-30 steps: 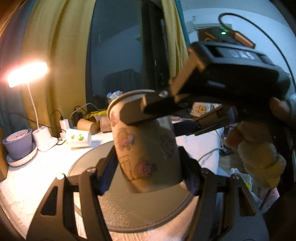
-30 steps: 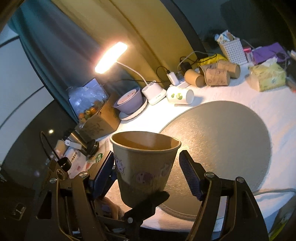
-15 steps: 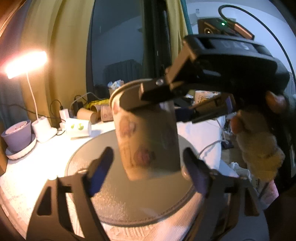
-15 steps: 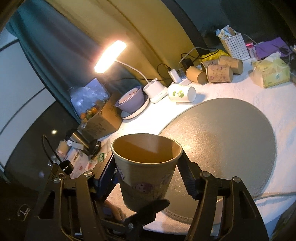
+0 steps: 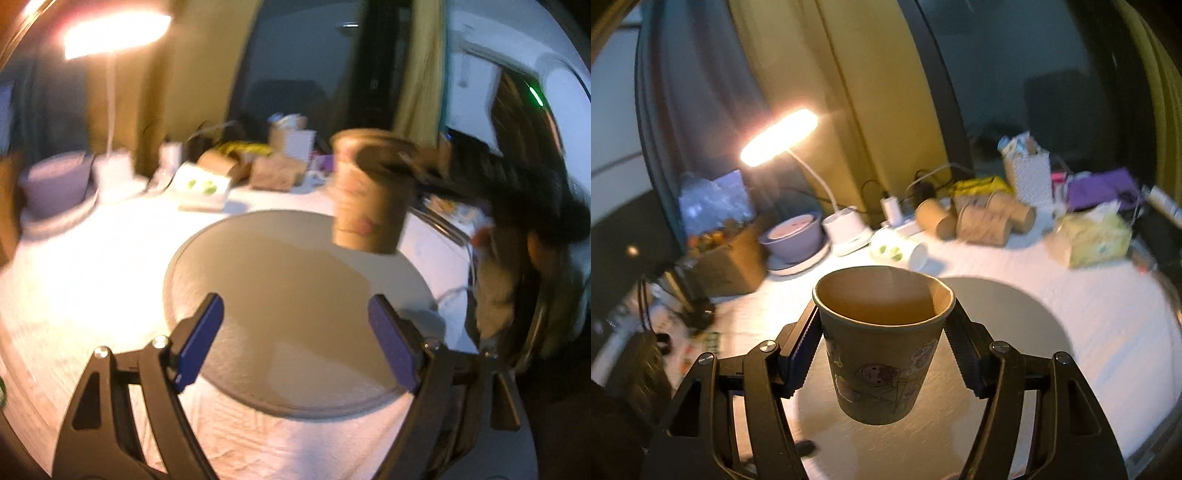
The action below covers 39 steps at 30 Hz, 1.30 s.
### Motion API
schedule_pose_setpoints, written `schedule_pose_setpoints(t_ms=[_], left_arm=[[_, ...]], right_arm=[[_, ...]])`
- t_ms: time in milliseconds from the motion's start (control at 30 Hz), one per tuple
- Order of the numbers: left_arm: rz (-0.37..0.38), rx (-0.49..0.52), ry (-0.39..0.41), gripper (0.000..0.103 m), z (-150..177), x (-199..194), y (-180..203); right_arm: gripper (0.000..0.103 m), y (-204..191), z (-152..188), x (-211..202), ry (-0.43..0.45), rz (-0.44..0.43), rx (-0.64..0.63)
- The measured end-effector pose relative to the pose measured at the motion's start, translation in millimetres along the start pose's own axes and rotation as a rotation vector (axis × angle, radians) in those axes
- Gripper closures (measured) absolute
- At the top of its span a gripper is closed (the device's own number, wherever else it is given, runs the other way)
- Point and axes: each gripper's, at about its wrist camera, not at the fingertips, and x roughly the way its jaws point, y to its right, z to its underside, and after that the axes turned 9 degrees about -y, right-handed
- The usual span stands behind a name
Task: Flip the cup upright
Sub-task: 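Carry the cup upright with the right gripper and lower it onto the mat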
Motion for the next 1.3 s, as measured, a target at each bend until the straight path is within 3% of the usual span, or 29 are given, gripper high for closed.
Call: schedule_pose_setpoints(t_ms=[167,467,767,1300], left_arm=[[-0.012,-0.139,-0.017,0.021,-5.0,5.1,-33.2],[0.021,-0.21,-0.064,0.021,-2.7,15.4,-45.5],[0.03,-0.222,-0.081,0.021,-5.4,21.5,-48.3],[0.003,-0.214,-0.094,0.021,-6.2,26.6,-46.7]], right_arm=[[0.034,-4.0,6.1,22.5,-0.021,0.13,-0.058],[0.034,-12.7,21.0,57.3,-0.075,0.318,-0.183],[0.034,-21.8,33.6,60.4,-0.07,0.365,-0.237],[0.028,-6.0,51.4,51.5,-0.079,0.35,-0.141]])
